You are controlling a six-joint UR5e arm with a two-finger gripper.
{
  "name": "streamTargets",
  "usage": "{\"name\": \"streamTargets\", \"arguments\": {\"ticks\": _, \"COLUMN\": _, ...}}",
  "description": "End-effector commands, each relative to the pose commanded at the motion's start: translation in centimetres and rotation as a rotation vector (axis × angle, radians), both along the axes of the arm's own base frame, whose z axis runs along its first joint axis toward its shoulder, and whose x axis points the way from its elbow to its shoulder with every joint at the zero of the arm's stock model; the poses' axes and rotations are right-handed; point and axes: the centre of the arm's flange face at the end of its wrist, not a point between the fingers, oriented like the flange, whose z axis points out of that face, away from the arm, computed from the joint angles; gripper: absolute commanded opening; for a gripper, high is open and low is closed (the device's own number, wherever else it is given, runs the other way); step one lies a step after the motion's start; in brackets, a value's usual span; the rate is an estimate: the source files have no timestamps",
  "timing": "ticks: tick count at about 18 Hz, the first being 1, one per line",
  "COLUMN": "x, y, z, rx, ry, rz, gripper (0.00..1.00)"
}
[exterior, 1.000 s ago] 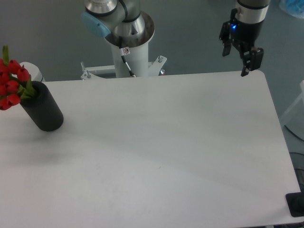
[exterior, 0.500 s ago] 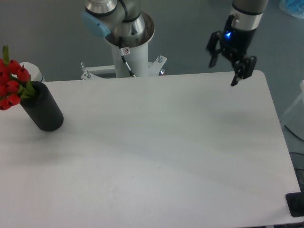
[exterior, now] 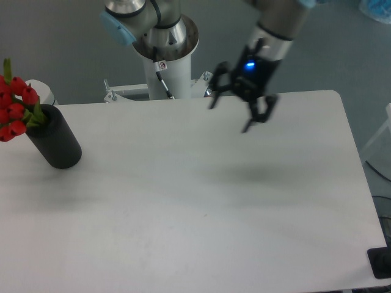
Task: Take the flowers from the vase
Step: 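Move the open gripper across the table toward the red tulips in the vase, then lower the gripper around the tulip stems above the black vase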
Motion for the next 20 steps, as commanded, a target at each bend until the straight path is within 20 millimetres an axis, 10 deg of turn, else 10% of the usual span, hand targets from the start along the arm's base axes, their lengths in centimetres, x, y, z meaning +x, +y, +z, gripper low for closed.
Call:
{"name": "streamTargets", "arguments": {"ticks": 8, "x": 15.2, "y": 6.4, "z": 0.6, "rx": -0.001, "ry": -0.114, "rz": -0.141, "gripper": 1.0}}
{"name": "streamTargets", "arguments": {"ticks": 20, "x": 24.5, "y": 6.8, "z": -3.8, "rx": -0.006, "ry": -0.108, "rz": -0.319, "gripper": 1.0}}
